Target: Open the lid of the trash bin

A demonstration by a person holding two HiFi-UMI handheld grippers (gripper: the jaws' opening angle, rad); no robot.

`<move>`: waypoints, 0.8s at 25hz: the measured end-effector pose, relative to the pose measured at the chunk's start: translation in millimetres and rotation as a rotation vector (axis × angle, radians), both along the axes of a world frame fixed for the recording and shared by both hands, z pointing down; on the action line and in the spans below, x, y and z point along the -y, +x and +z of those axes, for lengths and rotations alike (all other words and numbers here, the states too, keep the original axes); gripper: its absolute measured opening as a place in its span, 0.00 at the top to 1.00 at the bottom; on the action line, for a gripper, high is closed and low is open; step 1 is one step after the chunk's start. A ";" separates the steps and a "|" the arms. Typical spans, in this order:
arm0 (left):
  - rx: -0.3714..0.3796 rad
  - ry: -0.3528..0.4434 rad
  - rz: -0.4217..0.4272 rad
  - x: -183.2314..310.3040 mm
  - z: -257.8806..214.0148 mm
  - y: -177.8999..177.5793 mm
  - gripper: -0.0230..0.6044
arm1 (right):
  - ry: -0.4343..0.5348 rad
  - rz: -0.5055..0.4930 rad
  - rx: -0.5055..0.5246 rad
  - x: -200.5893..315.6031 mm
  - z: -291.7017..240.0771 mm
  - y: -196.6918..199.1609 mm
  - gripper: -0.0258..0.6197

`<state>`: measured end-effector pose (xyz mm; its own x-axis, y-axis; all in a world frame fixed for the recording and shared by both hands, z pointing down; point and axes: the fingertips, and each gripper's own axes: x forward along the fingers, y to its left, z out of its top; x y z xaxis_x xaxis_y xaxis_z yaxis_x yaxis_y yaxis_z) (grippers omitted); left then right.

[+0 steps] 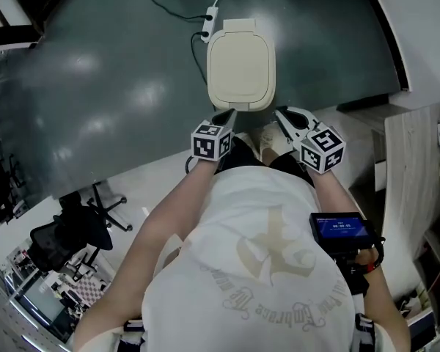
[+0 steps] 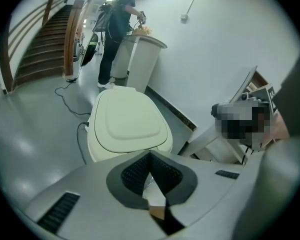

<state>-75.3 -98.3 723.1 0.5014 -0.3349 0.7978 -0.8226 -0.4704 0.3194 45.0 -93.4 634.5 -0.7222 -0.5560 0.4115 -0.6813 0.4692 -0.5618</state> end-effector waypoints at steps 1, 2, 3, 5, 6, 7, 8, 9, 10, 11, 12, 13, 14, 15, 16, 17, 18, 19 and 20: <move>0.012 -0.006 0.002 1.1 3.9 0.2 0.94 | -0.002 -0.001 0.001 1.0 1.5 1.0 0.95; 0.024 -0.011 0.004 2.3 7.7 0.5 0.94 | -0.004 -0.003 0.002 2.4 3.2 2.0 0.95; 0.035 -0.016 0.006 3.3 11.1 1.0 0.94 | -0.005 -0.005 0.003 4.0 4.9 2.9 0.95; 0.048 -0.024 0.006 4.5 16.4 1.7 0.94 | -0.007 -0.012 0.004 6.6 7.5 3.1 0.95; 0.052 -0.028 0.005 4.7 18.0 1.6 0.94 | -0.008 -0.016 0.005 7.3 7.9 2.3 0.95; 0.054 -0.032 0.004 4.8 18.9 1.5 0.94 | -0.010 -0.019 0.007 7.6 7.8 1.2 0.95; 0.057 -0.036 0.005 4.7 19.6 1.6 0.94 | -0.012 -0.021 0.008 7.5 7.6 0.3 0.95; 0.062 -0.041 0.008 4.5 20.2 2.1 0.94 | -0.014 -0.021 0.009 7.2 7.5 -0.2 0.95; 0.067 -0.044 0.011 4.3 20.7 2.7 0.94 | -0.017 -0.021 0.010 6.8 7.8 -0.2 0.95; 0.073 -0.048 0.015 4.1 21.1 3.4 0.94 | -0.021 -0.019 0.011 6.4 8.3 0.1 0.95; 0.078 -0.052 0.019 3.6 21.6 4.5 0.94 | -0.024 -0.017 0.011 6.1 8.9 0.6 0.95; 0.083 -0.055 0.026 2.7 22.0 5.9 0.94 | -0.026 -0.014 0.012 6.0 9.5 1.3 0.95; 0.087 -0.059 0.034 1.4 22.5 7.5 0.94 | -0.028 -0.012 0.011 6.1 9.9 2.2 0.95; 0.093 -0.062 0.041 -0.2 22.9 8.6 0.94 | -0.028 -0.009 0.010 6.3 9.9 3.1 0.95; 0.099 -0.066 0.046 -1.8 23.2 9.1 0.94 | -0.028 -0.006 0.010 6.7 9.6 3.8 0.95; 0.105 -0.070 0.048 -3.0 23.5 9.0 0.94 | -0.029 -0.004 0.011 7.5 9.2 4.2 0.95; 0.111 -0.073 0.050 -3.8 23.7 8.6 0.94 | -0.029 -0.002 0.011 8.6 8.7 4.4 0.95; 0.115 -0.076 0.052 -4.3 23.8 8.0 0.94 | -0.029 -0.001 0.012 9.7 8.3 4.4 0.95; 0.118 -0.078 0.055 -4.8 23.7 7.6 0.94 | -0.030 -0.001 0.013 10.5 7.9 4.3 0.95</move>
<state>-67.7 -93.5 746.8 0.4183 -0.2438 0.8750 -0.8302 -0.4934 0.2595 49.3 -103.9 642.4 -0.7283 -0.5425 0.4187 -0.6734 0.4530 -0.5842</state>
